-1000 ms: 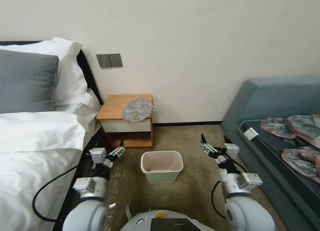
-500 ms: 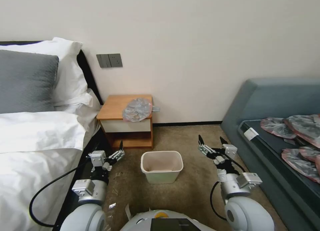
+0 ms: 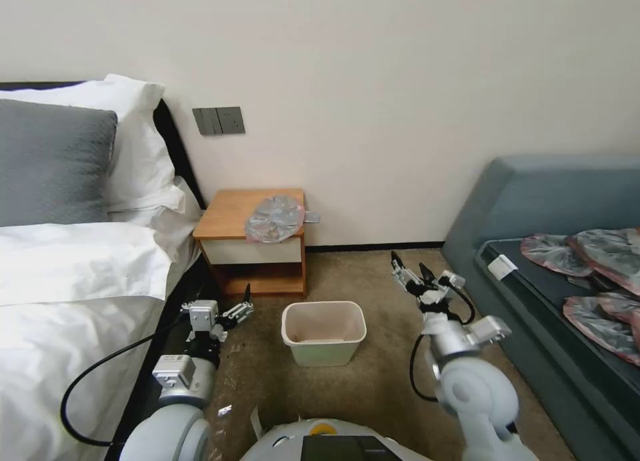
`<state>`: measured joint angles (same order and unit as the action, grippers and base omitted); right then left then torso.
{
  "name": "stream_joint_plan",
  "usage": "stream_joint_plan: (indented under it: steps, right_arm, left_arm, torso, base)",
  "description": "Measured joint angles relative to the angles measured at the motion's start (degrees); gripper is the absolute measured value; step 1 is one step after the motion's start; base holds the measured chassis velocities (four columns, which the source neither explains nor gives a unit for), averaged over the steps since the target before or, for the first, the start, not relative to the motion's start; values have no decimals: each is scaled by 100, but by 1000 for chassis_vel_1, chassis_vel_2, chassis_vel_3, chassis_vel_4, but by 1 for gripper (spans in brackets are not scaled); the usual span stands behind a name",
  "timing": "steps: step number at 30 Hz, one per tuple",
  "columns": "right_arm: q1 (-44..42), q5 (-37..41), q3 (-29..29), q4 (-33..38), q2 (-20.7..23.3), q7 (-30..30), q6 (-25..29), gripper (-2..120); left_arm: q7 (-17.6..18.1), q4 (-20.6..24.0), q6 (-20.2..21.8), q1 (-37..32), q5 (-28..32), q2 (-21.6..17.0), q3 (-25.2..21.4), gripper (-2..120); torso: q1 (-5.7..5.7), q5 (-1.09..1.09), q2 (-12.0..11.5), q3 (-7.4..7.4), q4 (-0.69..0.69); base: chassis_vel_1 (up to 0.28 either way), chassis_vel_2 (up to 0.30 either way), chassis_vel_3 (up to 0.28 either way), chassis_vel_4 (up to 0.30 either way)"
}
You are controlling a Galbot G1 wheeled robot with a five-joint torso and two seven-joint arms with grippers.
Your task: Pick up the garbage bag from the table and place it over the trash can.
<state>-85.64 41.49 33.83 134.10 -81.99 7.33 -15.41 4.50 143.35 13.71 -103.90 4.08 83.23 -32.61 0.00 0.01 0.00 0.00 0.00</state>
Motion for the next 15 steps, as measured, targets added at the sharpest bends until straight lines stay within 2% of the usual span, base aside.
stream_joint_plan:
  steps: [6,8,15]
  right_arm:
    - [405,173,-60,-495,282,88,-31,100]
    - [526,233,-84,-701,376,89,-35,100]
    - [720,281,-214,-912,369,80,-45,100]
  left_arm:
    - [38,-4,-39,-21,214,-47,-52,100]
    - [103,-5,-118,-55,526,-108,-135,100]
    - [118,-8,-139,-69,584,-112,-150,100]
  torso:
    - [0,0,0,0,0]
    - [0,-1,0,0,0]
    - [0,-1,0,0,-1]
  base:
    - [0,0,0,0]
    - [0,0,0,0]
    - [0,0,0,0]
